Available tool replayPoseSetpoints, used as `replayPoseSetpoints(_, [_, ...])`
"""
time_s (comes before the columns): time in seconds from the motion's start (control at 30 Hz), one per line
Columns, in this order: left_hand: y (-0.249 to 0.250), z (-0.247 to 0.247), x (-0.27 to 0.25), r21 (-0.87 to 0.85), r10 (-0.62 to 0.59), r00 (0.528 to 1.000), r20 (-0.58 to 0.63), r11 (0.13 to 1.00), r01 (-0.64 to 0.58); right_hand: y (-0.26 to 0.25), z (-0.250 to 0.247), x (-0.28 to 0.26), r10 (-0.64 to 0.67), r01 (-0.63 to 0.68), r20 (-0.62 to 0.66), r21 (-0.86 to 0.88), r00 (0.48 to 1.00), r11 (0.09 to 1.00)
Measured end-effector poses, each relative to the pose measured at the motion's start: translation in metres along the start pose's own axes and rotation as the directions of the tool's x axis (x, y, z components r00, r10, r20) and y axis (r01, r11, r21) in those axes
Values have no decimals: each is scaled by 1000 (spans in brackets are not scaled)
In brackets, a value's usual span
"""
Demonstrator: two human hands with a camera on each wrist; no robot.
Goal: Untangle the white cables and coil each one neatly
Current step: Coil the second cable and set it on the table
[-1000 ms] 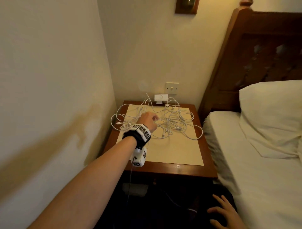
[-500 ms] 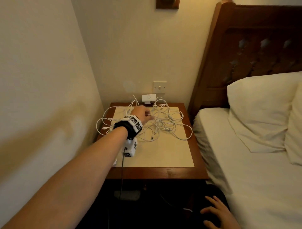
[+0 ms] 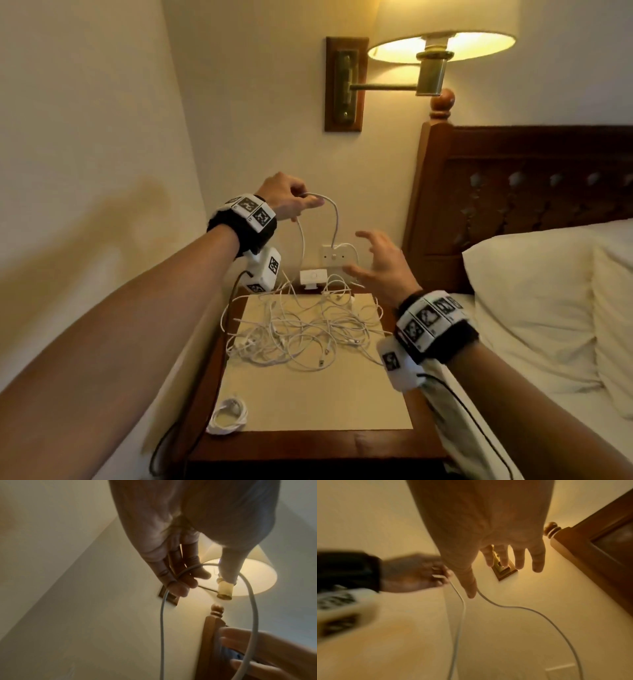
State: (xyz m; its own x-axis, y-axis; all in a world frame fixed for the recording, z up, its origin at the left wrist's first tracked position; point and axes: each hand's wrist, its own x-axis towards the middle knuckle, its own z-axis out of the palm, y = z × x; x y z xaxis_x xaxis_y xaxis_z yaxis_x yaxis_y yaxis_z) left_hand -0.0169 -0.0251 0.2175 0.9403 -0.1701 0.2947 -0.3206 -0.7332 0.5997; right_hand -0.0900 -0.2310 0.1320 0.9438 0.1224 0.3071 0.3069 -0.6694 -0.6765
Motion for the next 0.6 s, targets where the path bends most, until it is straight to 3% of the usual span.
replayPoseSetpoints(0.1, [17,-25,5,-125,48,994,-103,990,-61,-32,1,66,2,-5,-26,-135,1000,991])
replayPoseSetpoints(0.2, [26,-52,5,-282,73,969,-237,949,-140,-30,4,101,71,-44,129,-203,989,978])
replayPoseSetpoints(0.27, [24,-66,4,-305,53,954,-294,941,-146,-25,3,110,52,-27,161,-154,986,988])
replayPoseSetpoints(0.3, [18,-70,3,-265,29,965,-262,959,-101,-24,0,113,36,-25,125,-90,991,996])
replayPoseSetpoints(0.37, [7,-70,-4,-148,-64,996,-65,988,54,-25,-12,119,48,-47,-14,50,999,998])
replayPoseSetpoints(0.43, [-3,-65,-12,-76,-164,973,159,981,178,-33,-28,122,77,-68,-124,77,989,995])
replayPoseSetpoints(0.5, [-5,-61,-18,89,-194,957,214,980,178,-43,-44,127,87,-89,-157,-7,984,996])
replayPoseSetpoints(0.6, [-6,-60,-22,286,-165,971,174,952,110,-61,-62,124,159,-175,-136,-123,978,977])
